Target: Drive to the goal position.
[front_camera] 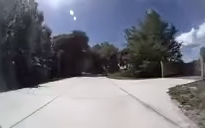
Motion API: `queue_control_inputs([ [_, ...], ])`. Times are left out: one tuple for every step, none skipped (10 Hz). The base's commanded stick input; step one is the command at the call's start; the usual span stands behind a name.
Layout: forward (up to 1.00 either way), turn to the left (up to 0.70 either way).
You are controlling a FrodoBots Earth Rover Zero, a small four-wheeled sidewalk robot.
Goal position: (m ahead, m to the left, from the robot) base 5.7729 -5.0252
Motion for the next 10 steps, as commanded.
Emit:
queue_control_inputs([
  [0.84, -0.34],
  [0.84, -0.34],
  [0.84, -0.34],
  [0.84, -0.34],
  [0.84, -0.34],
  [0.84, -0.34],
  [0.84, -0.29],
  [0.84, -0.08],
  [0.84, 0.00],
  [0.84, 0.00],
])
